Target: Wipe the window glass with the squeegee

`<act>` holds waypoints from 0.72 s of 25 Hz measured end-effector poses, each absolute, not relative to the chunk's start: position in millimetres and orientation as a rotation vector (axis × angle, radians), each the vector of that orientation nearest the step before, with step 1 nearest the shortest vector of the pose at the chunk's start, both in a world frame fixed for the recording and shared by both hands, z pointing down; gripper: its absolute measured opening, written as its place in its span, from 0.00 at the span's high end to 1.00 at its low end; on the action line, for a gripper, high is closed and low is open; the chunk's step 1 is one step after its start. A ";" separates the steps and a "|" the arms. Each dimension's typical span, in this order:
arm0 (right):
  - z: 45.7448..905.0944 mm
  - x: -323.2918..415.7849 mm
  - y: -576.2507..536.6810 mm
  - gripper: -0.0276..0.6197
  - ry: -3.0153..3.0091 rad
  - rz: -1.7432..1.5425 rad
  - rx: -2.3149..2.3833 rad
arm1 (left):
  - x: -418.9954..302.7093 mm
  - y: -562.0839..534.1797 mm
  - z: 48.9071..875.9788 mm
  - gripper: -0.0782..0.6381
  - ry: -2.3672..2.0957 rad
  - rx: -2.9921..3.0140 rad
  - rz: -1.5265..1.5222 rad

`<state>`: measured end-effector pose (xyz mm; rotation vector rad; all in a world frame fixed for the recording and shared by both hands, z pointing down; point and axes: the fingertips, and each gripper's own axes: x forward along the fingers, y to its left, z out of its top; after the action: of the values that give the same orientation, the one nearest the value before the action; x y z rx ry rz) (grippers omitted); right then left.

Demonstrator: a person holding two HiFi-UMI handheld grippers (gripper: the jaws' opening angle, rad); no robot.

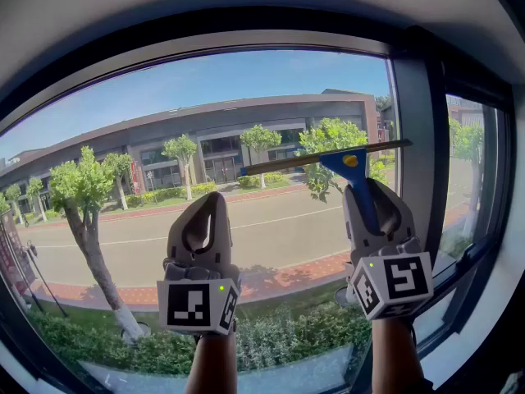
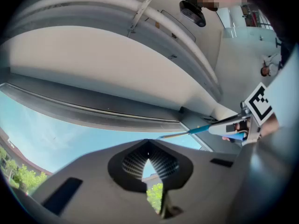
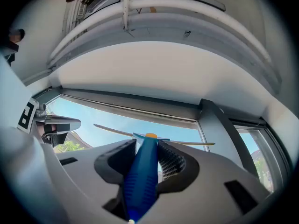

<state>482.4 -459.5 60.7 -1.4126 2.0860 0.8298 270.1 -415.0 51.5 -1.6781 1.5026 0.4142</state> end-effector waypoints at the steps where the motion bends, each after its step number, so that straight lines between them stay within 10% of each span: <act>1: 60.4 483.1 -459.8 0.74 2.085 0.825 -1.412 | 270.0 -415.5 52.2 0.89 1.505 -1.679 0.413; 18: 62.7 481.4 -461.6 0.74 2.065 0.843 -1.410 | 265.6 -418.2 60.5 0.89 1.527 -1.687 0.401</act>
<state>481.4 -461.6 62.7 -1.4101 2.0645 0.8435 265.6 -418.2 60.5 -1.6872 1.5274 0.4005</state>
